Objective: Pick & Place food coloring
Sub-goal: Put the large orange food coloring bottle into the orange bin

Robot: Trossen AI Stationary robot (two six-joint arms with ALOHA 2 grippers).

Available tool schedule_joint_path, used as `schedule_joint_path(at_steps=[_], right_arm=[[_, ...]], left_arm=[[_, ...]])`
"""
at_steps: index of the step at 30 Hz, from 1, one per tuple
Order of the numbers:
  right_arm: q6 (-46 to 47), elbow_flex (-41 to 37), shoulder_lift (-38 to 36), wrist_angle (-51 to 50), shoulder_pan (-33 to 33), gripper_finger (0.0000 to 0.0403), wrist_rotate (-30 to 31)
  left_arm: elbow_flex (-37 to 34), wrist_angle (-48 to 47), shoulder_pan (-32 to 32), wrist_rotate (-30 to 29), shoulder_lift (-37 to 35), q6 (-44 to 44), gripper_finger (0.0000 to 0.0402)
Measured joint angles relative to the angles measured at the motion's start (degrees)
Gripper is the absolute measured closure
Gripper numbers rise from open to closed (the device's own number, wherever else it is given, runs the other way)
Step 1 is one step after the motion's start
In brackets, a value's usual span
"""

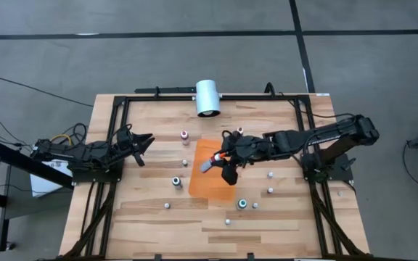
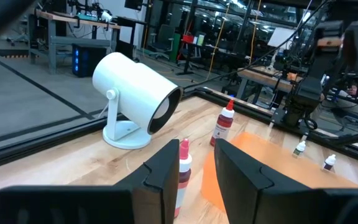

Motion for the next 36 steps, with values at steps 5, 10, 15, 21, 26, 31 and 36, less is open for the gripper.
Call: schedule_joint_path(at_steps=[5, 10, 15, 21, 26, 31, 36], right_arm=[[-0.06, 0.09, 0.08, -3.71, -0.37, 0.0256, 0.39], [-0.66, 0.09, 0.08, -8.0, -0.54, 0.0249, 3.5], [-2.94, 2.25, 0.08, -14.71, -0.61, 0.0261, 4.68], [-5.15, 4.82, 0.08, -20.55, -0.6, 0.0251, 7.72], [-5.18, 5.22, 0.08, -23.0, -0.9, 0.0252, 7.98], [-6.74, 5.22, 0.08, -24.83, -0.87, 0.0258, 9.18], [-8.15, 5.15, 2.55, -26.82, -1.32, 0.0248, 9.31]], left_arm=[[0.0, 0.0, 0.01, 0.02, 0.0, 0.0, 0.0309], [0.0, 0.02, 0.0, 0.01, 0.0, 0.0, 0.0309], [0.0, 0.04, 0.01, 0.02, 0.0, -0.02, 0.0309], [0.0, 0.07, 0.0, 0.02, 0.0, -0.02, 0.0309], [0.0, 0.08, 0.0, 0.02, 0.0, -0.02, 0.0309], [0.0, 0.09, 0.0, 0.02, 0.0, -0.02, 0.0309], [0.01, 0.09, 0.0, 0.02, 0.0, -0.02, 0.0309]])
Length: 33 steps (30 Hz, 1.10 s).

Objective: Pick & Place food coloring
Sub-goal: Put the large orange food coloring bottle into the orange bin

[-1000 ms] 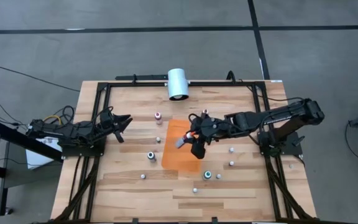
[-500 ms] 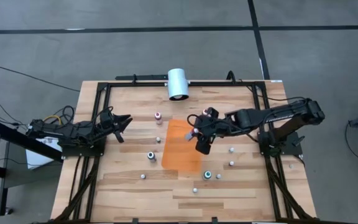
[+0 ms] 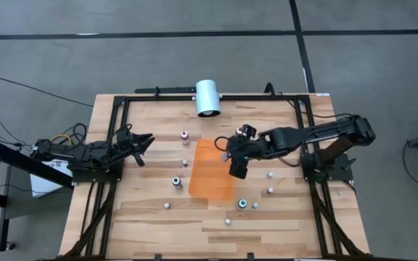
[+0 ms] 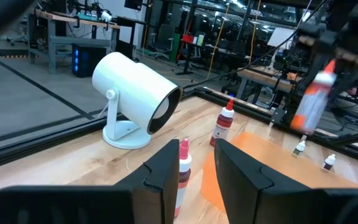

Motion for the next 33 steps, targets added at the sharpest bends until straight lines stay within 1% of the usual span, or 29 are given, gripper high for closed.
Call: schedule_joint_path(at_steps=[1, 3, 5, 6, 10, 14, 17, 21, 27, 33], right_arm=[[-0.1, 0.01, 1.1, -1.1, -0.03, 0.0248, 0.09], [-0.99, 0.47, 3.33, -0.17, -0.49, 0.0249, 0.13], [-2.5, 0.21, 6.01, -3.07, -0.65, 0.0252, 0.09], [-2.99, 0.49, 7.22, -2.44, -0.67, 0.0253, 0.09], [-5.32, 2.17, 11.18, -3.64, -1.08, 0.0254, 2.72], [-6.05, 3.89, 14.69, -4.7, -1.56, 0.0243, 4.44], [-6.12, 4.61, 16.29, -4.41, -2.16, 0.0238, 4.59], [-6.09, 4.55, 18.14, -4.82, -2.19, 0.0242, 4.45], [-6.01, 4.53, 18.94, -4.68, -2.2, 0.0248, 4.35], [-6.03, 4.53, 18.82, -5.78, -2.85, 0.0234, 4.27]], left_arm=[[-0.01, -0.01, 0.0, -0.04, 0.0, 0.0, 0.0309], [-0.01, 0.07, 0.0, 0.06, -0.02, 0.0, 0.0309], [-0.01, 0.39, 0.02, -0.09, 0.27, -0.02, 0.0309], [-0.01, 0.46, 0.01, 0.02, 0.43, 0.0, 0.0309], [-0.03, 0.96, -0.02, 0.72, 1.05, 0.11, 0.0309], [-0.03, 0.97, 0.02, 1.34, 1.55, 0.07, 0.0309], [-0.03, 1.05, -0.02, 1.52, 1.74, 0.08, 0.0309], [-0.03, 1.05, 0.0, 1.53, 1.88, 0.07, 0.0309], [-0.03, 1.04, 0.0, 1.53, 1.88, 0.13, 0.0309], [-0.03, 1.03, 0.0, 1.47, 1.88, 0.14, 0.0309]])
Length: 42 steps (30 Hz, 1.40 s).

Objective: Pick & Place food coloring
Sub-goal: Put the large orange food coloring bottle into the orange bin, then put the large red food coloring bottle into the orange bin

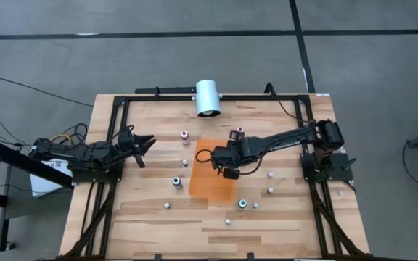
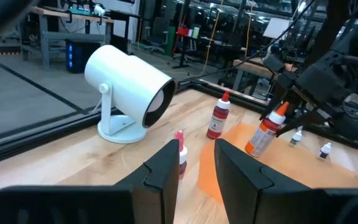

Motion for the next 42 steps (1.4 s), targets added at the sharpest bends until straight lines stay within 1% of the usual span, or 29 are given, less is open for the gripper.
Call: schedule_joint_path(at_steps=[11, 22, 26, 28, 34, 37, 42], right_arm=[[0.02, 0.0, 0.0, -1.49, -0.98, 0.0233, -0.07], [0.04, 0.28, -0.01, -1.94, -0.94, 0.0219, -0.05], [0.01, 3.03, -0.07, -4.45, -0.94, 0.0229, 0.03], [-0.02, 4.93, -0.06, -7.24, -0.94, 0.0235, 0.04], [-2.77, 14.85, -0.09, -18.75, -0.94, 0.0245, 0.15], [-3.93, 19.26, -0.85, -22.33, -0.94, 0.0247, 0.17], [-3.99, 20.39, -5.45, -22.98, -2.14, 0.0251, 0.08]], left_arm=[[0.0, 0.0, 0.02, 0.01, 0.0, 0.06, 0.0309], [0.0, 0.0, 0.02, 0.01, 0.0, 0.1, 0.0309], [0.0, 0.0, 0.02, 0.01, 0.0, 0.1, 0.0309], [0.0, 0.0, 0.02, 0.01, 0.0, 0.1, 0.0309], [0.0, 0.0, 0.02, 0.01, 0.0, 0.11, 0.0309], [0.02, 0.0, 0.02, 0.01, 0.0, 0.11, 0.0309], [0.02, -0.05, 0.02, -0.01, 0.0, 0.13, 0.0309]])
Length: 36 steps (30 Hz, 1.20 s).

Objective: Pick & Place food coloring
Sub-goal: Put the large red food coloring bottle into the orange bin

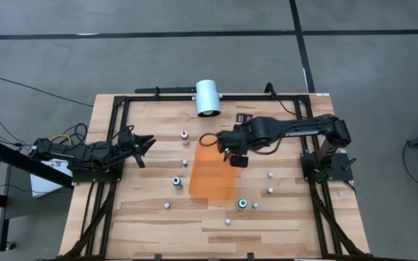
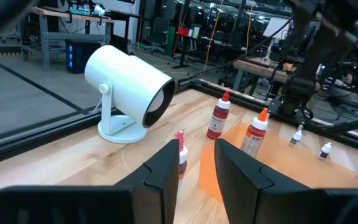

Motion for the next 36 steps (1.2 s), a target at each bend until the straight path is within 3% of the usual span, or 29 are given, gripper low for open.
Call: schedule_joint_path(at_steps=[8, 18, 27, 36], right_arm=[[1.06, -4.2, -8.09, 3.17, -4.7, 0.027, -3.51], [1.53, -29.16, -20.97, 21.45, -8.19, 0.0284, -4.82], [2.58, -47.09, -33.81, 38.86, -9.58, 0.0285, -7.76], [4.55, -62.16, -39.68, 53.4, -10.45, 0.0285, -7.29]], left_arm=[[0.02, -0.06, 0.0, 0.0, 0.01, 0.0, 0.0309], [0.02, -0.08, 0.0, -0.02, 0.01, 0.02, 0.0309], [0.02, -0.06, 0.0, -0.15, 0.02, 0.02, 0.0309], [0.02, 0.0, 0.0, -0.28, 0.02, 0.02, 0.0309]])
